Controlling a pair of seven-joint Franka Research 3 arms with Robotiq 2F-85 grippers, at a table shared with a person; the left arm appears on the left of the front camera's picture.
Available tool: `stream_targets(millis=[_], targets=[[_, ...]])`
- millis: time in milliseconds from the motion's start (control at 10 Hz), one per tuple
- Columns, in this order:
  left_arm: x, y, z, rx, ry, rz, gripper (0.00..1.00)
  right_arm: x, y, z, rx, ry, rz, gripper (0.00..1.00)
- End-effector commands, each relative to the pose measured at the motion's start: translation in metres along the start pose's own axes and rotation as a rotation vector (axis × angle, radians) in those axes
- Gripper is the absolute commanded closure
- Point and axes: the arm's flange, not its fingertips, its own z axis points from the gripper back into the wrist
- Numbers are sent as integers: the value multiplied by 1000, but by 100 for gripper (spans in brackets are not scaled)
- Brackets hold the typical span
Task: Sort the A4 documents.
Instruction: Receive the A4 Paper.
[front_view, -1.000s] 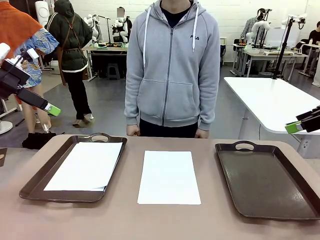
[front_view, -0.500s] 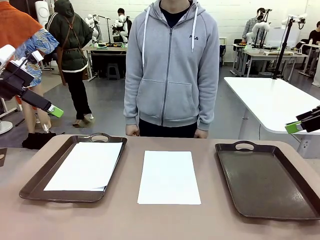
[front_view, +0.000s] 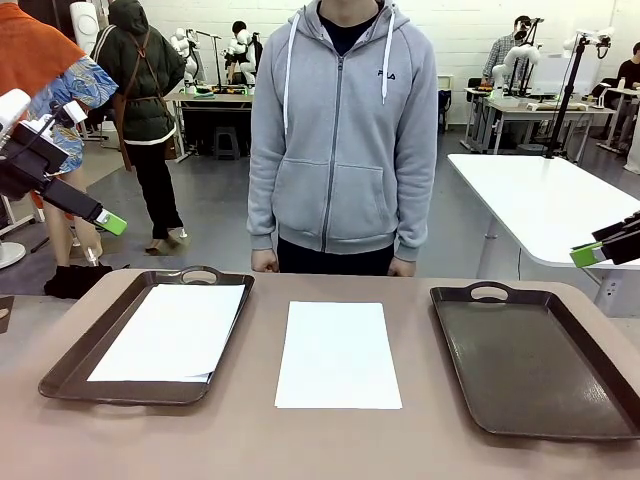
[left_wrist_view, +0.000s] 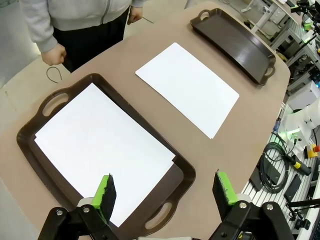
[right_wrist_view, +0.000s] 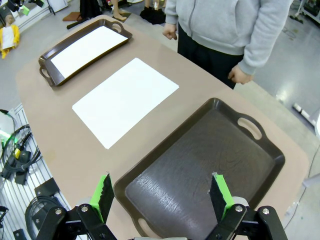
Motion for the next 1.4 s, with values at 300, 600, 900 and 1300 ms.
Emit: stream_targets(millis=[300, 600, 900, 1300], targets=[[-1, 0, 1, -13, -11, -6, 0, 0, -1, -3, 17, -7, -2, 0], [-1, 0, 1, -13, -11, -6, 0, 0, -1, -3, 17, -7, -2, 0], [-1, 0, 1, -13, -11, -6, 0, 0, -1, -3, 17, -7, -2, 0], [-1, 0, 1, -13, -11, -6, 0, 0, -1, -3, 17, -7, -2, 0]])
